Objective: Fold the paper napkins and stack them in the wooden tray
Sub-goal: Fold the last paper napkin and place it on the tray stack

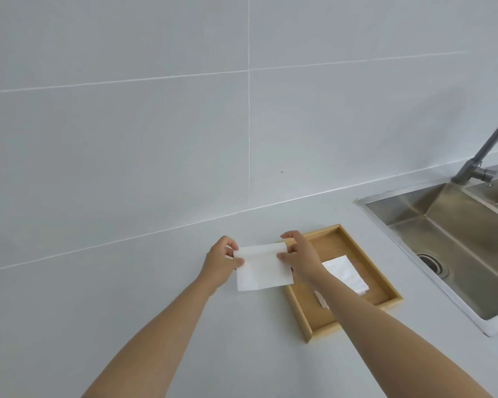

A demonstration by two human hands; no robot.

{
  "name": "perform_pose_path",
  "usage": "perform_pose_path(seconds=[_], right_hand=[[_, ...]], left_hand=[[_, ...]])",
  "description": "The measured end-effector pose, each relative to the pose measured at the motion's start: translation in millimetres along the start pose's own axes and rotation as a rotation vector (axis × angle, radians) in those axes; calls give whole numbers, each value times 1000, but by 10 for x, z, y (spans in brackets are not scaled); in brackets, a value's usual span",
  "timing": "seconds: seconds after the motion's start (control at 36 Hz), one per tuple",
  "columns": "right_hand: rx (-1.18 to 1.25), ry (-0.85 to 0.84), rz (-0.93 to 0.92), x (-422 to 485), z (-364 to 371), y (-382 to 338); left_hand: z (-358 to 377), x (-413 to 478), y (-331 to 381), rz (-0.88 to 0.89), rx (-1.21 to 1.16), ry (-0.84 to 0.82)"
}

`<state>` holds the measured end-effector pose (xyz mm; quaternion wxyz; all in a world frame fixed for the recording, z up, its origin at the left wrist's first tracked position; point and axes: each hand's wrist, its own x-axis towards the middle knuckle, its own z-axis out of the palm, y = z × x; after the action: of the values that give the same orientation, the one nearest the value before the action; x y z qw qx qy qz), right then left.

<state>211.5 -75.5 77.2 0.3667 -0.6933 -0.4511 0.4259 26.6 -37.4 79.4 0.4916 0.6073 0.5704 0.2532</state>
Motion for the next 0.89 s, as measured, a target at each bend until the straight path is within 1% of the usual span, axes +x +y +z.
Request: perform_pose_path(seconds=[0.11, 0.28, 0.5, 0.69, 0.89], right_hand=[[-31, 10, 13, 43, -344, 77], [-79, -18, 54, 131, -799, 207], [-320, -139, 111, 281, -1265, 503], [-421, -190, 138, 352, -1433, 822], [-503, -221, 106, 414, -1430, 1036]], left_hand=[[333, 46, 157, 33, 10, -11], [758, 107, 332, 19, 4, -32], [1331, 195, 391, -53, 109, -97], [1711, 230, 335, -83, 207, -115], [1887, 229, 252, -76, 347, -78]])
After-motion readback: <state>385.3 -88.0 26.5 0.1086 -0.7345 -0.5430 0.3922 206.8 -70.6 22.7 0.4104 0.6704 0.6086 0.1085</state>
